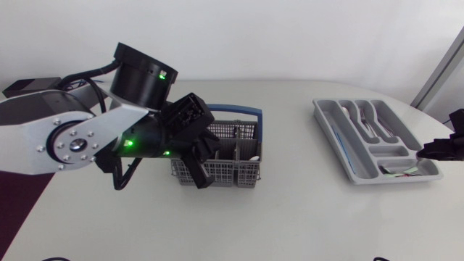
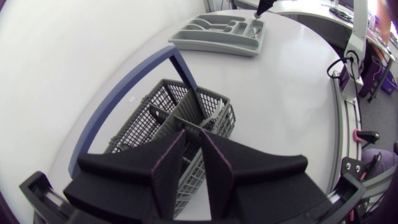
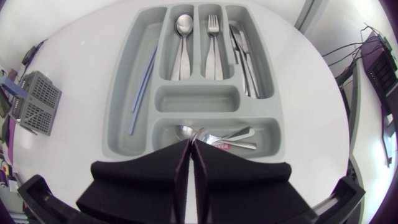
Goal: Unload the cutlery basket into the drawer organizer.
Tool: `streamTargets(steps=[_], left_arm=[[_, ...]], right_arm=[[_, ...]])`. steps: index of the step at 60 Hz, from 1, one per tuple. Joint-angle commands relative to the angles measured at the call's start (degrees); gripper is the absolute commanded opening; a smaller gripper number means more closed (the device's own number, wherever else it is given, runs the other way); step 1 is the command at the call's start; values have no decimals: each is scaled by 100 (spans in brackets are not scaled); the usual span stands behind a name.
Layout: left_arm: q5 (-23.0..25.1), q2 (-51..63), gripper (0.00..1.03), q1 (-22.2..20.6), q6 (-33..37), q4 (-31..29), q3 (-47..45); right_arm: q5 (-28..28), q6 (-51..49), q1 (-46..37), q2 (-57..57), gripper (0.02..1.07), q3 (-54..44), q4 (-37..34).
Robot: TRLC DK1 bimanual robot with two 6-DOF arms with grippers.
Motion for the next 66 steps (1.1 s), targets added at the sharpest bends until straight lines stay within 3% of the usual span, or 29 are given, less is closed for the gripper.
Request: streamTargets(steps=[1,19,34,40,46,54,66], left_arm=[[-45,176,22,-83,-172,-75,220],[-45,334,22,-163,-252,-84,307],[-45,343,22,-198,-287,-57,255],[-45,343,22,-206,-287,-40,202],[-45,334,22,-198,-278,-13,158],[-45,343,22,-189,-260,31,123],[-45,351,22,-233,-269,31,70]], right_arm=[[166,-42,23,207,7,-24,198],[843,406,603,488,9,-560,1183],[1028,555,841,506,45,-525,1367],[992,476,814,234,55,-534,1297],[298,28,823,-408,60,-666,893],[-519,-587,1157,-1454,60,-894,225],[-985,-1132,2221,-2509,60,-1096,-461]])
